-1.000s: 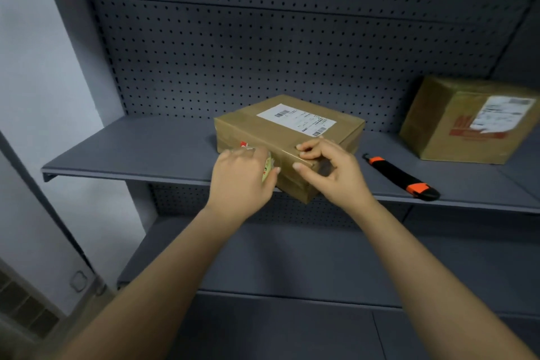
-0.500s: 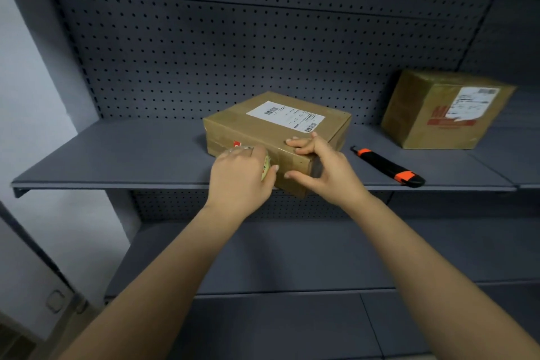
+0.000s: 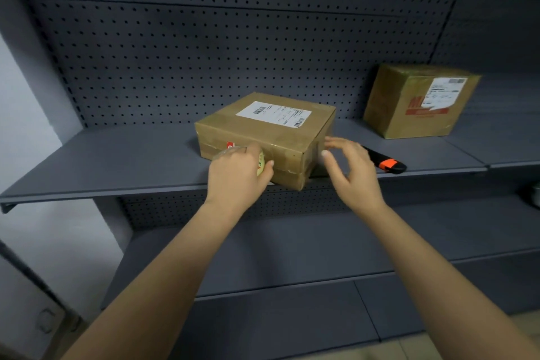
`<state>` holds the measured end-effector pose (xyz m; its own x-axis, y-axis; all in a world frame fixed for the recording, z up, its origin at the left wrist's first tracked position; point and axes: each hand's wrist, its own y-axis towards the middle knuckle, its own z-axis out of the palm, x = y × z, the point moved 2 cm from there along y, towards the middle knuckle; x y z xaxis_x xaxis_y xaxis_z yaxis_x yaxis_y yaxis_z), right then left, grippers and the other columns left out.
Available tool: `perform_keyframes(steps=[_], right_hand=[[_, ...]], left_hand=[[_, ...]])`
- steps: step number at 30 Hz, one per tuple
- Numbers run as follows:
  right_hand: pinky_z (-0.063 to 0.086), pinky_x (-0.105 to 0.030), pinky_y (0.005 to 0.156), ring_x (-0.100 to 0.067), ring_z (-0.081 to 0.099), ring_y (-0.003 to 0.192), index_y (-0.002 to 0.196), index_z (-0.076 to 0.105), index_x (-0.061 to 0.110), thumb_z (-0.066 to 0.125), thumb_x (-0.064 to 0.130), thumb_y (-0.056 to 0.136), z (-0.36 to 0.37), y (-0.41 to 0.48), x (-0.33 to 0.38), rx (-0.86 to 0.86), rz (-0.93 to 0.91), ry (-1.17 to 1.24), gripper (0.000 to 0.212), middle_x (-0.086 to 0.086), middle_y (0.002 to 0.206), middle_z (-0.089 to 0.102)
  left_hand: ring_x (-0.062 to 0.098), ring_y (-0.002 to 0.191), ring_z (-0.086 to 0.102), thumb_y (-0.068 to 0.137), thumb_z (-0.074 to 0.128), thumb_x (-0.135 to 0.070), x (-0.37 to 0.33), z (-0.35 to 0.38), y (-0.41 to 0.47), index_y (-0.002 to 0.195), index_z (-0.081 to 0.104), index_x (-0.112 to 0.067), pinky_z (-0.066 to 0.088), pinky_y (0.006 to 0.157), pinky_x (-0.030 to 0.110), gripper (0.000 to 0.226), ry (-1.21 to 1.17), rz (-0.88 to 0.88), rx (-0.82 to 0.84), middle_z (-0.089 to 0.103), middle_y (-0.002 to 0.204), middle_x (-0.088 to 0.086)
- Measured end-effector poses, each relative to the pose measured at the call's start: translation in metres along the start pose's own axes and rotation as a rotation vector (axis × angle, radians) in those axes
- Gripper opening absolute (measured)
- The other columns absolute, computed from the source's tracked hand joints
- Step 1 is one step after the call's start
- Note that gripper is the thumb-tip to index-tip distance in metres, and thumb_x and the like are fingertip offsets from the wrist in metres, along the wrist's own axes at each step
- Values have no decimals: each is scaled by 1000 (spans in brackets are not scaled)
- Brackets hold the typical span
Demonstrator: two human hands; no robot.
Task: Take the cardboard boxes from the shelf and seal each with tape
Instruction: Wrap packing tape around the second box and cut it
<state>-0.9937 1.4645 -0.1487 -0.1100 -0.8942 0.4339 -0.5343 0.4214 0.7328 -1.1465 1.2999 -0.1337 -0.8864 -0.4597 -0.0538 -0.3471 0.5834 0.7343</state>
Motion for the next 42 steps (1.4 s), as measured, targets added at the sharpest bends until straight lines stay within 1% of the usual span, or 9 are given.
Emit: perform_keyframes(steps=[5,10,15,18,21,26,29,33,42], right_hand=[[38,-47,96,-39,50,112,120,58,3,58,15,94,-17,9,-65,123,286,-455,29,-17,123,56],[29,-47,108,-40,39,130,144,37,3,42,35,102,-15,22,-106,388,553,-651,53,-21,145,42],[33,-47,103,-40,40,123,124,51,1,40,30,104,-15,35,-107,361,578,-730,37,-23,131,50],[37,-50,94,-42,44,116,124,51,-2,40,28,104,-22,31,-86,160,538,-563,37,-26,125,51],[39,-40,83,-36,50,104,125,52,1,41,24,103,-27,13,-46,-67,415,-168,34,-21,114,54],[35,-20,67,-13,53,79,108,52,18,33,32,101,-15,-38,30,-88,322,253,25,2,87,57],[35,-6,75,-5,48,86,116,53,17,39,39,103,2,-65,53,5,319,267,29,5,98,54],[31,-19,67,-7,44,83,114,53,16,38,40,101,23,-83,62,147,326,207,31,1,97,52],[41,-34,66,-19,49,81,108,50,10,33,42,102,38,-70,74,170,392,115,36,-5,98,51]], left_hand=[[26,50,59,76,81,-33,-9,2,0,73,63,-10,26,48,21,29,-7,-19,-10,59,55,5],[25,50,58,83,75,-33,-15,1,-1,89,53,-10,31,43,24,32,-19,-49,-60,62,66,2],[23,51,53,93,65,-25,-16,0,0,90,60,-15,30,44,24,12,-14,-35,-43,59,73,-2],[21,50,48,95,62,-24,-15,0,0,89,60,-16,27,45,23,11,7,-35,-28,59,75,-3],[20,48,46,96,60,-22,-17,0,0,89,59,-15,26,44,22,10,18,-40,-34,58,75,-2],[22,48,47,96,58,-22,-17,1,1,89,59,-14,28,42,23,10,5,-35,-40,56,73,-1],[25,48,49,97,57,-22,-16,2,0,91,58,-14,28,42,23,11,-2,-34,-37,56,74,0],[26,49,51,97,58,-23,-16,4,1,91,58,-14,29,42,24,11,-4,-26,-37,56,74,1],[26,55,54,97,54,-23,-16,4,-1,92,57,-13,25,44,26,12,9,-8,-32,57,76,1]])
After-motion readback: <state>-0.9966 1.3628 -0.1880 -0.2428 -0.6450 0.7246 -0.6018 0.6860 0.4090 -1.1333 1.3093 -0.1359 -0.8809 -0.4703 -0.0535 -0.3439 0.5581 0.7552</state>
